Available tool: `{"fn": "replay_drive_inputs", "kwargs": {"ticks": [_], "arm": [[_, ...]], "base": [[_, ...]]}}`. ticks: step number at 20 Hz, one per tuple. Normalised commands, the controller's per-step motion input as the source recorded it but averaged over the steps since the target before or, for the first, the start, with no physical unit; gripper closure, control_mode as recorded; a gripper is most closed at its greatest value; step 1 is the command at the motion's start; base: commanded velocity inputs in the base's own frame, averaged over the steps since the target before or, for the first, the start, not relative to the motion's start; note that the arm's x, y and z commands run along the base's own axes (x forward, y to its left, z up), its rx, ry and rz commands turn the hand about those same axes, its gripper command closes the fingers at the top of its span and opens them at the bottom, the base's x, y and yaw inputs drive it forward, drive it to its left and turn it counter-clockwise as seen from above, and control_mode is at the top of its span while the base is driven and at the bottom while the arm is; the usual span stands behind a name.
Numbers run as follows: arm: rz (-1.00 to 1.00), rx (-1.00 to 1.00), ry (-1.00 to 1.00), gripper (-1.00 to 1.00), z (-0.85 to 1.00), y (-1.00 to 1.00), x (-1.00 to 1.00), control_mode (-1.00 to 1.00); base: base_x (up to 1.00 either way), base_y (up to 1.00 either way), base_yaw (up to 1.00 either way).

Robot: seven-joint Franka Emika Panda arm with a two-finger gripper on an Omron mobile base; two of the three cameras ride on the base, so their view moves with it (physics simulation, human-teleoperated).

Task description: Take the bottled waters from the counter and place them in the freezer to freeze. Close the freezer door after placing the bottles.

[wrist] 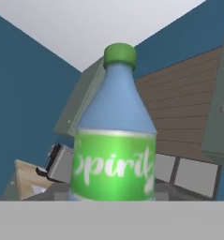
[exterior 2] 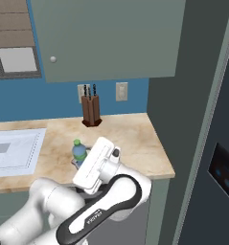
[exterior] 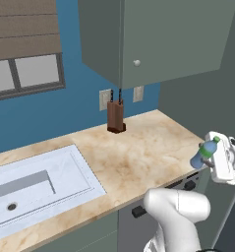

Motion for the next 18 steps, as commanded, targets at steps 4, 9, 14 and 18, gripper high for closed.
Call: {"fn": "replay_drive_inputs", "kwargs": {"ticks": [4, 9, 14, 18], "arm": [[0.00, 0.00, 0.05, 1.00, 0.00, 0.00, -0.04, -1.00], [0.00, 0.00, 0.00, 1.00, 0.00, 0.00, -0.08, -1.00], [0.00, 0.00, 0.00, 1.00, 0.00, 0.00, 0.00, 1.00], [0.00, 0.00, 0.00, 1.00, 0.00, 0.00, 0.00, 1.00]], "base": [[0.00, 0.00, 0.00], [0.00, 0.00, 0.00], [0.00, 0.00, 0.00], [-0.41, 0.08, 0.00]]}}
